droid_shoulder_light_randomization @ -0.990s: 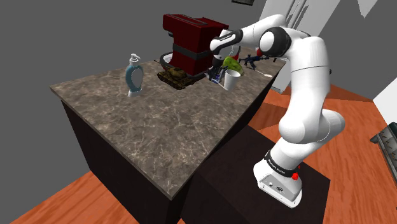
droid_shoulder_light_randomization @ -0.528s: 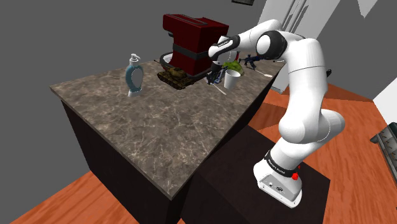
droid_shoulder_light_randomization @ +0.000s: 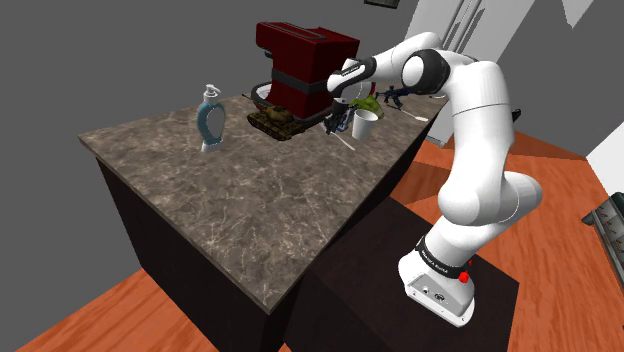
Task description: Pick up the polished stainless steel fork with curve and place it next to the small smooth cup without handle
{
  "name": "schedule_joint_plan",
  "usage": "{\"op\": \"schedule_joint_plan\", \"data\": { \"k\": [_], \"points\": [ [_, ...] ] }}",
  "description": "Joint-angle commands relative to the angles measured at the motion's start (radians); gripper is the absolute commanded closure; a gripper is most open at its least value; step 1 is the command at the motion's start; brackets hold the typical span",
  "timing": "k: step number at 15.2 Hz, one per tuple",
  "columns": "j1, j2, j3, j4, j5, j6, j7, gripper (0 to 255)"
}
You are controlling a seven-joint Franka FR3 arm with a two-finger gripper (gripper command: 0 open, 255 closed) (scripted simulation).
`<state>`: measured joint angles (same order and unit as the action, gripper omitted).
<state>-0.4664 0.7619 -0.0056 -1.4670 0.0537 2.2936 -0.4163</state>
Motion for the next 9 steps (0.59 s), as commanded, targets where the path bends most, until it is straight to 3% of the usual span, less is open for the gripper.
{"op": "schedule_joint_plan", "data": {
  "k": [1,6,9],
  "points": [
    [0.000,0.000,0.000,0.000,0.000,0.000,0.000,0],
    [0.000,0.000,0.000,0.000,0.000,0.000,0.000,0],
    [-0.001,-0.067,-0.002,-0.007,-0.001,-0.059,0.001,0]
  ]
}}
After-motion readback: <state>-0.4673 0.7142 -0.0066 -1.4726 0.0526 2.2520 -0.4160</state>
